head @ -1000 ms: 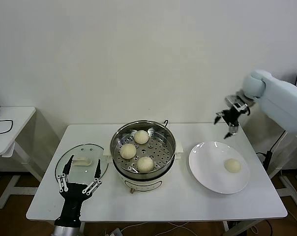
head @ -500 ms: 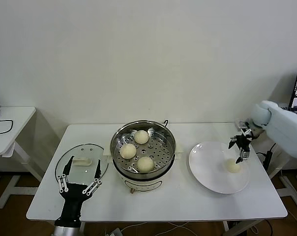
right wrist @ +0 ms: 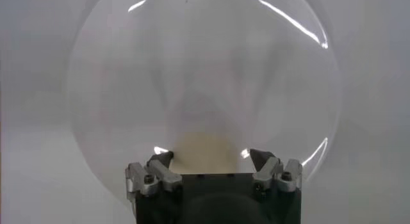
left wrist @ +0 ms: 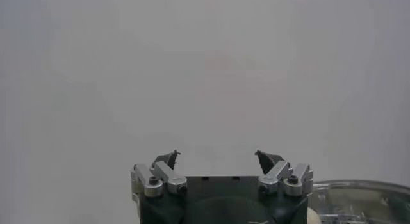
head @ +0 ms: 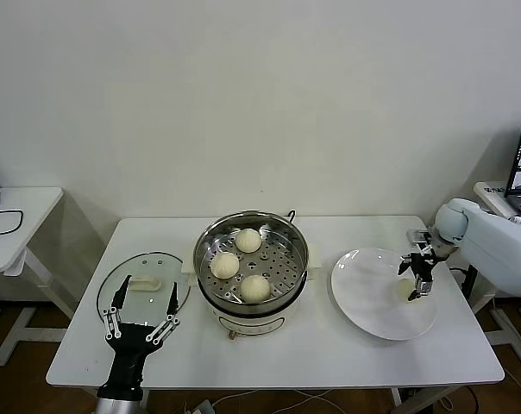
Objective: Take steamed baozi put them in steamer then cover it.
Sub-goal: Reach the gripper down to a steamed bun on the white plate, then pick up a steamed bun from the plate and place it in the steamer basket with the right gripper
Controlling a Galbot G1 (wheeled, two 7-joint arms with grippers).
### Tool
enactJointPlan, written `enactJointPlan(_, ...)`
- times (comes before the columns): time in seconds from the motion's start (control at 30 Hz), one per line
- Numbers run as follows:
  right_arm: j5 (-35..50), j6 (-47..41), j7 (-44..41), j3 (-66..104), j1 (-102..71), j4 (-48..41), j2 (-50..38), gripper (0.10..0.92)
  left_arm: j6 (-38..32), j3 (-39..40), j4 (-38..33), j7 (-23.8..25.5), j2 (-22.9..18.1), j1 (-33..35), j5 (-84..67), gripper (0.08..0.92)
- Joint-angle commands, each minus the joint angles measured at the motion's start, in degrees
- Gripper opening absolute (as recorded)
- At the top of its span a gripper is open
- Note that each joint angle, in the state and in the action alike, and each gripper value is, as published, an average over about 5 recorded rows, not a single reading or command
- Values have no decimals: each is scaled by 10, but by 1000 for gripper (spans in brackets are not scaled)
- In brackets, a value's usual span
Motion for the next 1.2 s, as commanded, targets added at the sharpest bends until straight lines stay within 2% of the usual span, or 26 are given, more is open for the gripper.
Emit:
enactJointPlan(0.03, -12, -3, 7, 2, -12, -6, 3, 823, -1, 0, 0, 0, 0, -1, 0, 823)
enactJointPlan(0.27, -19, -4, 6, 3, -15, -5, 3, 801, -1, 0, 2, 0, 0, -1, 0, 823)
enactJointPlan(0.6, -21, -4, 6, 0, 0, 6, 2, 667, -1, 0, 0, -1, 1, -2, 0, 823)
enactJointPlan(0.83, -13, -23, -59, -42, 93, 109, -27, 618, 0, 2, 0, -1, 4, -5, 0, 823)
enactJointPlan(1.03, 70, -61, -108, -157, 263, 224, -19, 619, 1, 9, -2, -1, 7, -10, 0, 823)
enactJointPlan(1.2, 180, -102, -102, -232, 369, 292, 34, 619, 1, 15, -4, -1, 8, -12, 0, 823)
